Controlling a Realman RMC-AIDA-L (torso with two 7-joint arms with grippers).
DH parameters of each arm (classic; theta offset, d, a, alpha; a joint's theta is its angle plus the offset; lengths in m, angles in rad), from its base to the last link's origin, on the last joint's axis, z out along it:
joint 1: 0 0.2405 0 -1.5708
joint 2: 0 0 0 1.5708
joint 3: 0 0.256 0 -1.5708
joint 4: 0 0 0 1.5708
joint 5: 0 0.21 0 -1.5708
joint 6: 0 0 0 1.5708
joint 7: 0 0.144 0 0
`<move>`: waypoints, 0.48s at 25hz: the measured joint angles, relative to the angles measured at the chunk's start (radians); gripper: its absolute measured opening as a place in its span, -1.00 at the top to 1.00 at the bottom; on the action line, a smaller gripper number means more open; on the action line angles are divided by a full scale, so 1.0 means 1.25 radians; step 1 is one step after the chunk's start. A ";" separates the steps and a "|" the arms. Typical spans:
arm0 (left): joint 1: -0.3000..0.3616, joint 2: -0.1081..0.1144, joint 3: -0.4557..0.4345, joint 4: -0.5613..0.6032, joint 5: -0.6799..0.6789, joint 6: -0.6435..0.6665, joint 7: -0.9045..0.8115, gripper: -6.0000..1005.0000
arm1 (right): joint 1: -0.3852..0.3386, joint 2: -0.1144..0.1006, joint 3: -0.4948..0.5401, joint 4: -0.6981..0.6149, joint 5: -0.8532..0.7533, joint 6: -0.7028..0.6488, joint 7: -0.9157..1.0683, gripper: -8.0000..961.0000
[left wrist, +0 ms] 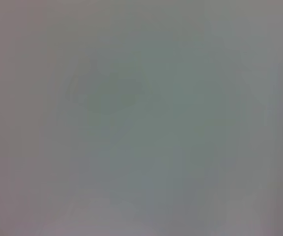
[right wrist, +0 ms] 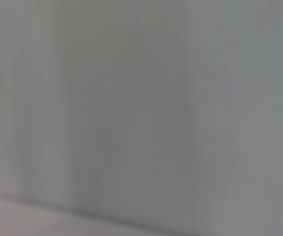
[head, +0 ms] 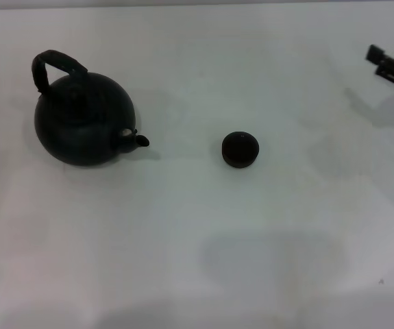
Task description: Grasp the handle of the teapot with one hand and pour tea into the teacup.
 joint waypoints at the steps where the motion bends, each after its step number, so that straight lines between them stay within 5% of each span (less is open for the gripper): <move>1: -0.002 0.001 -0.020 -0.011 0.000 -0.001 0.005 -0.49 | -0.001 0.000 0.030 0.027 0.011 0.023 -0.028 -0.72; 12: -0.062 0.003 -0.147 -0.101 -0.002 -0.051 0.113 -0.48 | -0.010 0.001 0.281 0.252 0.061 0.139 -0.341 -0.72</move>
